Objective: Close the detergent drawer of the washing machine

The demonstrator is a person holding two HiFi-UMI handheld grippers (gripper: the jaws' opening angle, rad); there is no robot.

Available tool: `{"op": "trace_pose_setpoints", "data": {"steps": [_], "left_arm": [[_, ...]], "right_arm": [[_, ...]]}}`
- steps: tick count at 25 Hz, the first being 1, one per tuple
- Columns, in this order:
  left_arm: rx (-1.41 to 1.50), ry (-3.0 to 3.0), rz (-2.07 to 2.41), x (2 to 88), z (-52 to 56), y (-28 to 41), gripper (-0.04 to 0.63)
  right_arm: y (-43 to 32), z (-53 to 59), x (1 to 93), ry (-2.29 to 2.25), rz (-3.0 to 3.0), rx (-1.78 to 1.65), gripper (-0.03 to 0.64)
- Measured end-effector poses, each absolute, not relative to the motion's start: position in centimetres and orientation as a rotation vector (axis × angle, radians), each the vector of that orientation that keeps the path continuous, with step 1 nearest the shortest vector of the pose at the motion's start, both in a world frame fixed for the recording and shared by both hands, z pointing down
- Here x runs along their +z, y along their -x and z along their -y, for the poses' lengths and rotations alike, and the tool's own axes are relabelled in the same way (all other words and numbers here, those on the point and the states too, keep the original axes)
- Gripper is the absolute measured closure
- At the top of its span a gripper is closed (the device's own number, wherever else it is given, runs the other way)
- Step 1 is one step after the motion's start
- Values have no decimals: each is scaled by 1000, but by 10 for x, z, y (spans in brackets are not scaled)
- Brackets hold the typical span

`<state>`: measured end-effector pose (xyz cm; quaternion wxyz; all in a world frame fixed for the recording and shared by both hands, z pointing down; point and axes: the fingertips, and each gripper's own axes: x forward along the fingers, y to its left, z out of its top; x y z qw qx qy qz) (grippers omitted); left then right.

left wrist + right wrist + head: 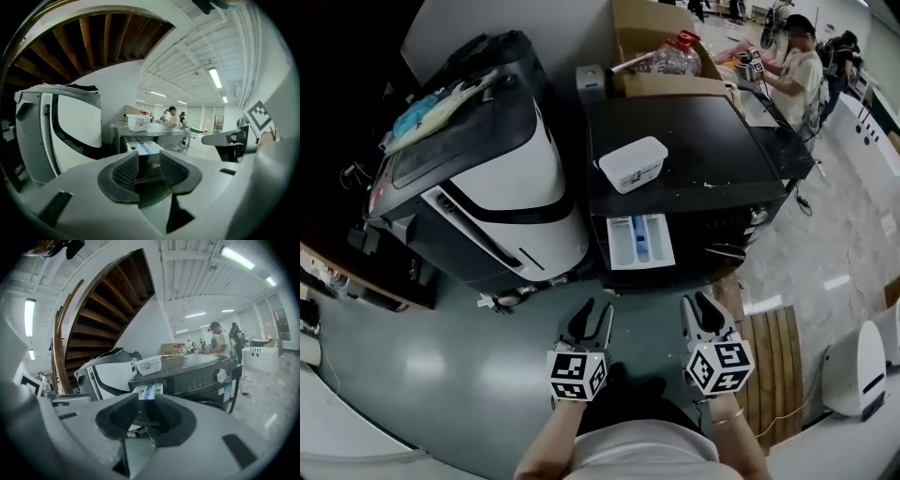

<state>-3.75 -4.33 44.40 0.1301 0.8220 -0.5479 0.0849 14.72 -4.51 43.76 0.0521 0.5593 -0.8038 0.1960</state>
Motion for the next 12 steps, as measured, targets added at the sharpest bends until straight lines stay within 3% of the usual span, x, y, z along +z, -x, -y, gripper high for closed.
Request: {"op": "trace_pose_setpoints", "data": {"steps": [12], "left_arm": [[272, -2280, 1677, 465, 27, 72, 462]], "right_arm": [[-124, 41, 465, -1577, 2429, 616, 522]]}}
